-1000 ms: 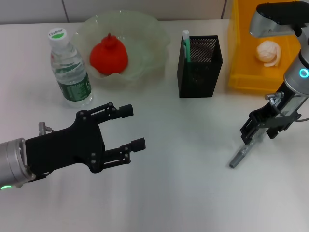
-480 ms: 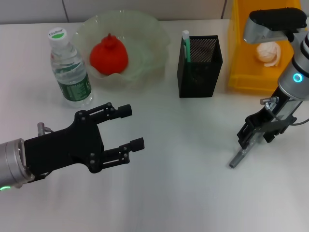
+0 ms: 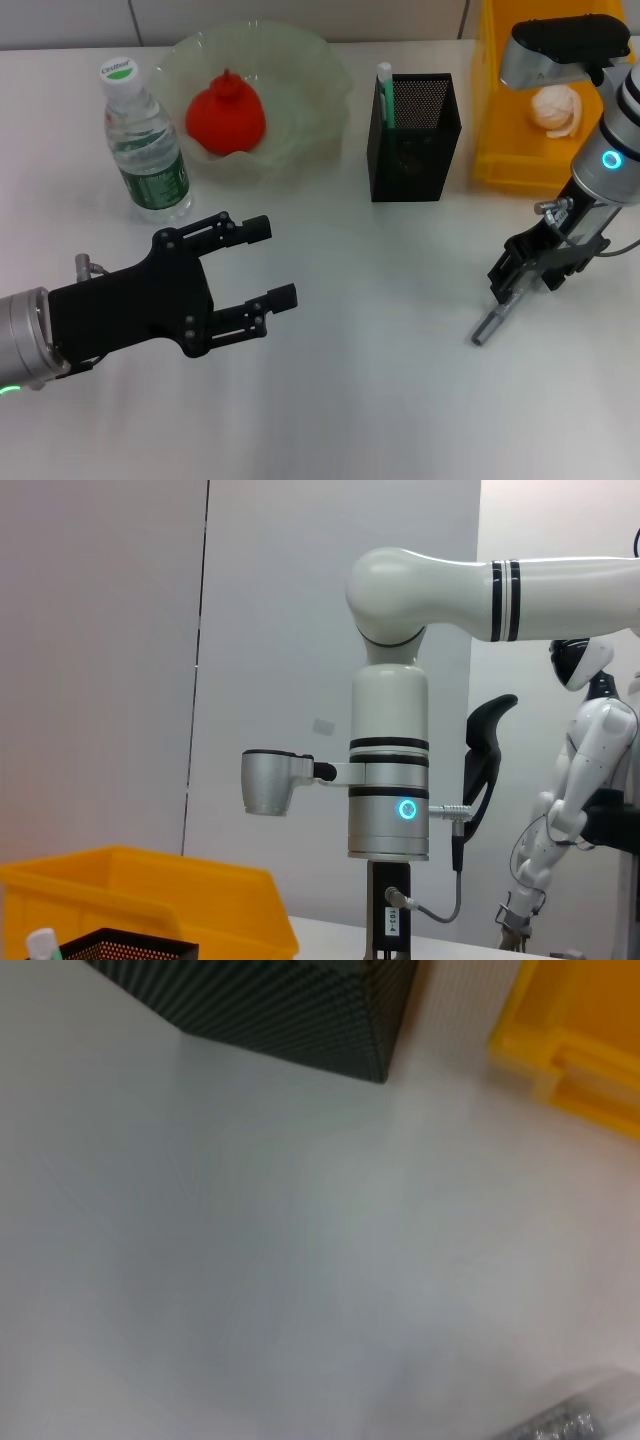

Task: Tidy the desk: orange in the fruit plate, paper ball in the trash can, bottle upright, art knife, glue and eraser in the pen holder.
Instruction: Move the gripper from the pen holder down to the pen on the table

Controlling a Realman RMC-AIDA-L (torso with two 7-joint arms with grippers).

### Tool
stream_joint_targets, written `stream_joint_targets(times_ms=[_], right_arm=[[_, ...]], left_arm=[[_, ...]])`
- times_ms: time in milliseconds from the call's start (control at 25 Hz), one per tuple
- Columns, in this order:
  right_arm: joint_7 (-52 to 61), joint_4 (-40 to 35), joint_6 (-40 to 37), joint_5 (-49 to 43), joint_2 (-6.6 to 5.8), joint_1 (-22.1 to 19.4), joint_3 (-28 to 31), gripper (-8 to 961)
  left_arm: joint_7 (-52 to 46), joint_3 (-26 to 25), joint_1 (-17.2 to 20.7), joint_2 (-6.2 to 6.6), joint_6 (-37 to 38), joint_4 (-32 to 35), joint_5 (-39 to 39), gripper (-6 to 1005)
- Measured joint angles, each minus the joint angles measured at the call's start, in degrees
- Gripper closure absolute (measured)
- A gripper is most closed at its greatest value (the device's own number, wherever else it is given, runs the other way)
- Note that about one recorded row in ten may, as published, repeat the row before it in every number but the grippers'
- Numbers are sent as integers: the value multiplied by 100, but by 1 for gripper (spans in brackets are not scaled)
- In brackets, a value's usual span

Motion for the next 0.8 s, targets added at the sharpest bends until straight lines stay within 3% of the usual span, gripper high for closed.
stream_joint_targets(times_ms=[800], right_arm=[[-26,81,158,-16,18,17,-112,358]], left_arm=[[0,-18,0,0,0,44,-9,261]])
